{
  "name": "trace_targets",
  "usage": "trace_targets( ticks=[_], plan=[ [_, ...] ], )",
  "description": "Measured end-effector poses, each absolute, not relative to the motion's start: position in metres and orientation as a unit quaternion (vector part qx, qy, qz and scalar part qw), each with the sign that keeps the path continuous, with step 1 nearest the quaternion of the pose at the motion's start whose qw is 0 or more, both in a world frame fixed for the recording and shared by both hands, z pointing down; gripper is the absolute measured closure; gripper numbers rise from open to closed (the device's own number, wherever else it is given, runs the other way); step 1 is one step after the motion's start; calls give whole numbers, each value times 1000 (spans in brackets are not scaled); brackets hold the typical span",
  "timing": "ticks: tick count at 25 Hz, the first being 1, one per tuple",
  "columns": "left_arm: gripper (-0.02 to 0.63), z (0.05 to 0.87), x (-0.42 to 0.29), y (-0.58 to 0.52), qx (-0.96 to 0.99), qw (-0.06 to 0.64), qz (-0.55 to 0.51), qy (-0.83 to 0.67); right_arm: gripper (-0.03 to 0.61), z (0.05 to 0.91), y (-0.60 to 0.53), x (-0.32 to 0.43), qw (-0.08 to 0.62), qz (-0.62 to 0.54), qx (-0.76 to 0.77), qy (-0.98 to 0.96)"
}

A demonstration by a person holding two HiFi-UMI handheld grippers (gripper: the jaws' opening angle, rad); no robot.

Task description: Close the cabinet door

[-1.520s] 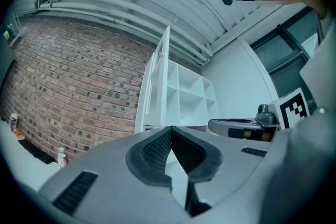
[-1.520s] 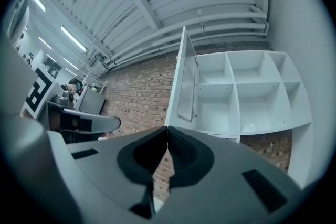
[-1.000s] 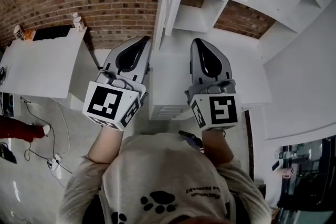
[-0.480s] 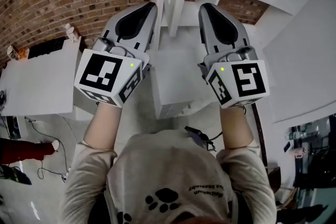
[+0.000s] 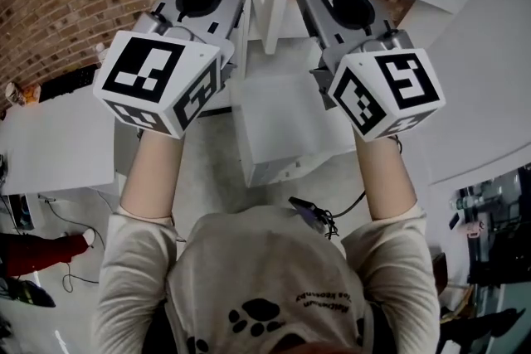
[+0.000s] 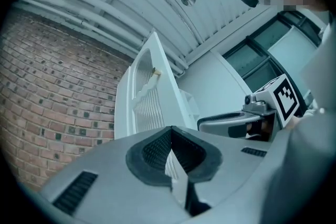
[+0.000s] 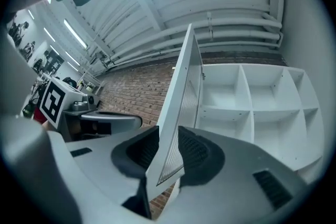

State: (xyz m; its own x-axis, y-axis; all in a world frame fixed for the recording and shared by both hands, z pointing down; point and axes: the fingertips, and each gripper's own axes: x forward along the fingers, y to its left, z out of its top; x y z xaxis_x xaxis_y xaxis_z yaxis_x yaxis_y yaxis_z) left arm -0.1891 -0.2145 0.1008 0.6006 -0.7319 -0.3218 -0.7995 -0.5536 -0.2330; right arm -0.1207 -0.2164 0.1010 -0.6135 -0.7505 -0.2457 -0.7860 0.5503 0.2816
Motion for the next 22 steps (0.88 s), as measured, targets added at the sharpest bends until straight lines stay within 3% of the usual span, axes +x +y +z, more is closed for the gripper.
trace_targets(
  ticks=[13,22],
  plan=[
    [604,66,-180,-229,-883,189,74,422,428,104,-237,-153,34,164,-430,887],
    [604,77,-181,-236,-888,183,67,417,440,102,-245,-153,58,156,-449,878]
  ],
)
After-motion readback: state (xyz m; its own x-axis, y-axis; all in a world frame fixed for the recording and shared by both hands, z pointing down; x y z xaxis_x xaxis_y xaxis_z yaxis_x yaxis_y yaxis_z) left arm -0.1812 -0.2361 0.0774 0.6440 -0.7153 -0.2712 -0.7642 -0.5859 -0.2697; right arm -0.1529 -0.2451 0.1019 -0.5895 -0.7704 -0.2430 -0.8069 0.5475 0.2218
